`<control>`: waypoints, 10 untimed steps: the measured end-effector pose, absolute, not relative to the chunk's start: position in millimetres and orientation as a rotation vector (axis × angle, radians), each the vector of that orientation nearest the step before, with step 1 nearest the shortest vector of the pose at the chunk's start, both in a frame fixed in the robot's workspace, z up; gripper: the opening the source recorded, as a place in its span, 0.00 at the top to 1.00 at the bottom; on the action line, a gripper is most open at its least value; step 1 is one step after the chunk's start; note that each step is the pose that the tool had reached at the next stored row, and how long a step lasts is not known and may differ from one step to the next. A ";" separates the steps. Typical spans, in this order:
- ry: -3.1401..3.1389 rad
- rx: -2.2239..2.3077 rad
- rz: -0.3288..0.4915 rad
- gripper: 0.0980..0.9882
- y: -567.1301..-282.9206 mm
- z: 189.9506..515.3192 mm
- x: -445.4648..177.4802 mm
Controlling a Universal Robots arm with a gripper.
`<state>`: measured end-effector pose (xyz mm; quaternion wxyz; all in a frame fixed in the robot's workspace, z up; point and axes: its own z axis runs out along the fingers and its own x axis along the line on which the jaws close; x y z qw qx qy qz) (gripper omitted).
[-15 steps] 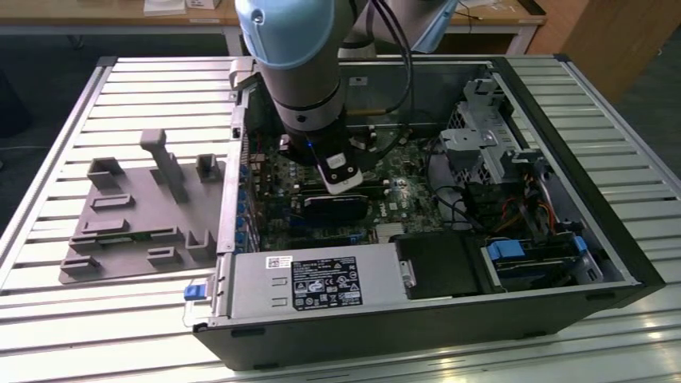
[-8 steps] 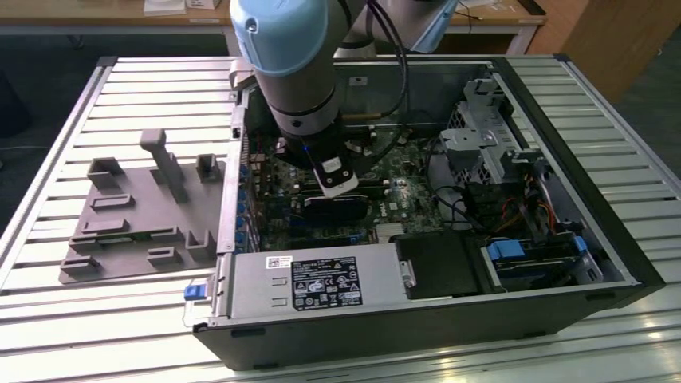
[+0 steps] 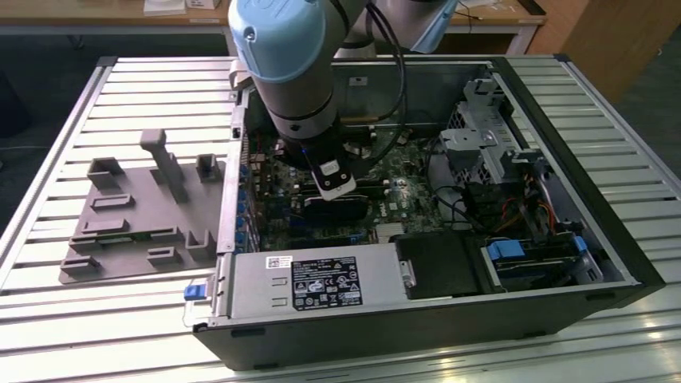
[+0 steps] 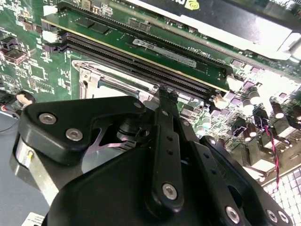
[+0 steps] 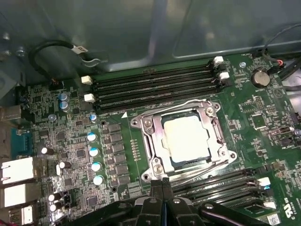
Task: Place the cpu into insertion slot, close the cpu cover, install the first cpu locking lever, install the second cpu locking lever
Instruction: 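Install the second cpu locking lever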
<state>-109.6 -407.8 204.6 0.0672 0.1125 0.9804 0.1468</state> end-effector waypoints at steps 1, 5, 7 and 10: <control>2.955 0.339 0.442 1.00 -407.7 204.0 -109.7; 2.955 0.340 0.442 1.00 -407.1 202.0 -111.0; 2.955 0.342 0.442 1.00 -406.7 201.5 -111.9; 2.954 0.343 0.446 1.00 -404.2 200.5 -112.6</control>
